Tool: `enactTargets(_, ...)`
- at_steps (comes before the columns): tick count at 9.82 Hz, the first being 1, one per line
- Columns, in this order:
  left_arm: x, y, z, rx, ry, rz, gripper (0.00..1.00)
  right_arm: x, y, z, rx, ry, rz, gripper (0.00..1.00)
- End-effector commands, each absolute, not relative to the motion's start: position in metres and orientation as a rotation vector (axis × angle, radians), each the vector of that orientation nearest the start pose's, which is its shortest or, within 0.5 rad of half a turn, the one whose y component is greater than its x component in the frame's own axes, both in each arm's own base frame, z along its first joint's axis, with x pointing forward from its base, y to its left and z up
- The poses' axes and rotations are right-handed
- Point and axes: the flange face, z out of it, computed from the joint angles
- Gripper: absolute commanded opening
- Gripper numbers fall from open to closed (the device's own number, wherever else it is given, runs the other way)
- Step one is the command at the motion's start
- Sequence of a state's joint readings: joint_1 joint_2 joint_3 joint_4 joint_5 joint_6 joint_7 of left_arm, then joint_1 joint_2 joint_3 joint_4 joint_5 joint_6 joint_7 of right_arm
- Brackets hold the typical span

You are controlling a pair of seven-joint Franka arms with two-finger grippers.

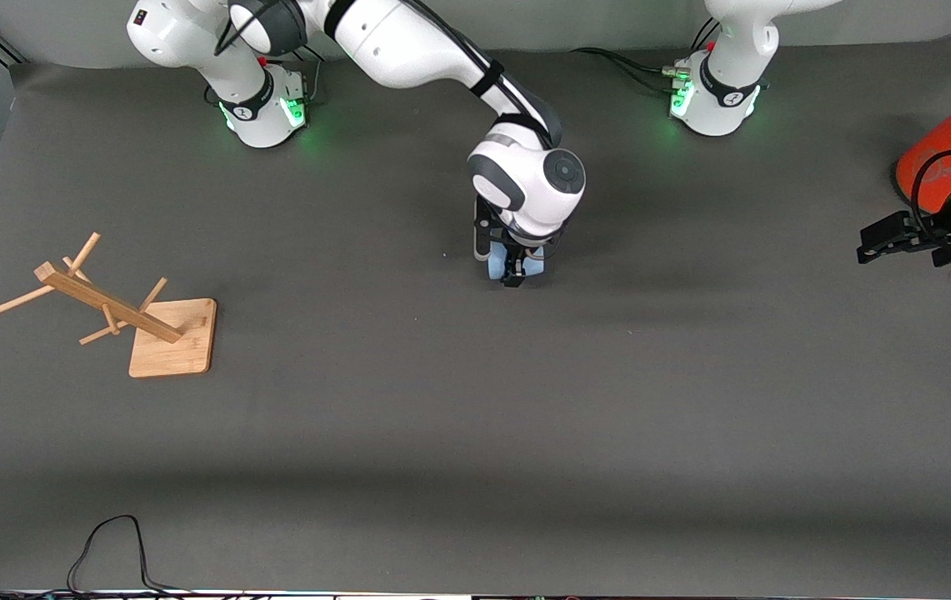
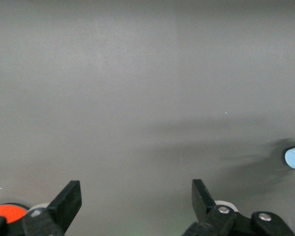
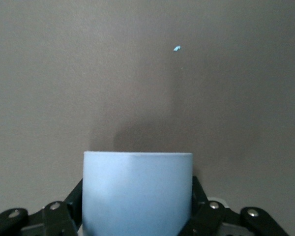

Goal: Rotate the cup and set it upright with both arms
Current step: 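Carry the blue cup to the table middle with the right gripper, then lower the cup onto its side and open the right gripper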

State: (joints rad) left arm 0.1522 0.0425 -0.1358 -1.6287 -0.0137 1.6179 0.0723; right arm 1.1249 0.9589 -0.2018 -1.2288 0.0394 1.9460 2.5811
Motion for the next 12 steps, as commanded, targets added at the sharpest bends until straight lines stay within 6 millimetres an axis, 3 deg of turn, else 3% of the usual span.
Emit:
enactTargets(1,0.568,0.010,0.578,-3.170,0.102,0.070,1.00,0.413,0.610,0.172,-2.248,2.416,-0.328,0.51)
enactTargets(2,0.568,0.010,0.578,-3.170,0.104,0.070,1.00,0.413,0.610,0.171,-2.248,2.417,-0.332,0.52)
enactTargets(4,0.569,0.009,0.577,-3.172,0.104,0.072,1.00,0.415,0.609,0.171,-2.244,2.420,-0.333,1.00)
enactTargets(6,0.569,0.009,0.577,-3.184,0.098,0.074,1.00,0.421,0.607,0.179,-2.250,2.404,-0.324,1.00)
enactTargets(7,0.569,0.009,0.577,-3.184,0.098,0.074,1.00,0.426,0.605,0.194,-2.302,2.353,-0.309,1.00)
enactTargets(8,0.569,0.009,0.577,-3.186,0.098,0.071,1.00,0.429,0.603,0.221,-2.344,2.310,-0.272,1.00)
enactTargets(12,0.571,0.005,0.571,-3.183,0.107,0.079,1.00,0.446,0.561,0.332,-2.523,2.307,-0.146,1.00)
